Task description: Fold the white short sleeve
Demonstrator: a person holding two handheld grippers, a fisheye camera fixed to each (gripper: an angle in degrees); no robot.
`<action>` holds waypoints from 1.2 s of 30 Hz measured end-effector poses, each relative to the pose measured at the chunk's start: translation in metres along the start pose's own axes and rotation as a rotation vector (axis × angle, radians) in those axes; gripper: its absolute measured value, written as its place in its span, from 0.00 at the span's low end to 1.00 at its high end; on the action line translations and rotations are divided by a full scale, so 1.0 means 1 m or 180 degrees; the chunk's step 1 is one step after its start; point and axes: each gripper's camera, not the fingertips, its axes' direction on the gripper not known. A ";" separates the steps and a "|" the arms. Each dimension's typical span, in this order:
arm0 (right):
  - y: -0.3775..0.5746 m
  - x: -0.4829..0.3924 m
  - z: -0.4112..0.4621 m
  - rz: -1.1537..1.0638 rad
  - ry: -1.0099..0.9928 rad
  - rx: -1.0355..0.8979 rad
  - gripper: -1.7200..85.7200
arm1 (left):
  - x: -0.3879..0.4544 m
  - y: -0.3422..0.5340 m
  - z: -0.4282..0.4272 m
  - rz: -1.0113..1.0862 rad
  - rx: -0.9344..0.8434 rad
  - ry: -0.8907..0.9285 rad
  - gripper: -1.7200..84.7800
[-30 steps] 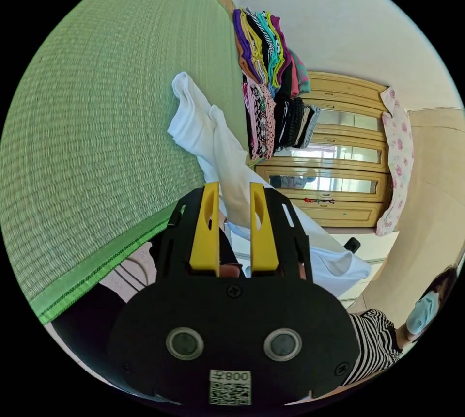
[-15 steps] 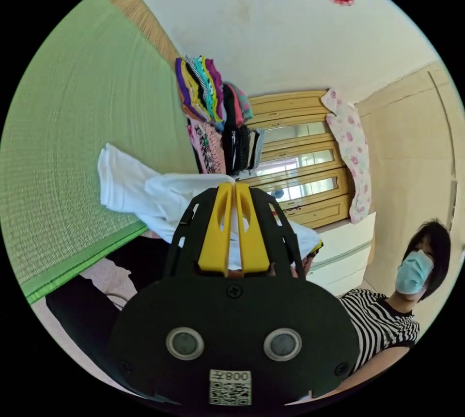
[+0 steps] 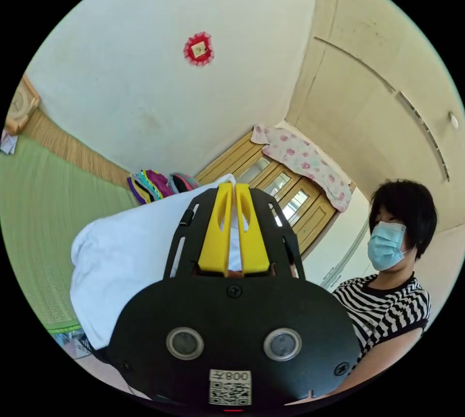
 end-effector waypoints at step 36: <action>-0.105 -0.303 -0.033 -0.2227 0.0882 0.1158 0.03 | 0.405 0.039 -0.143 0.3228 0.0861 -0.1060 0.03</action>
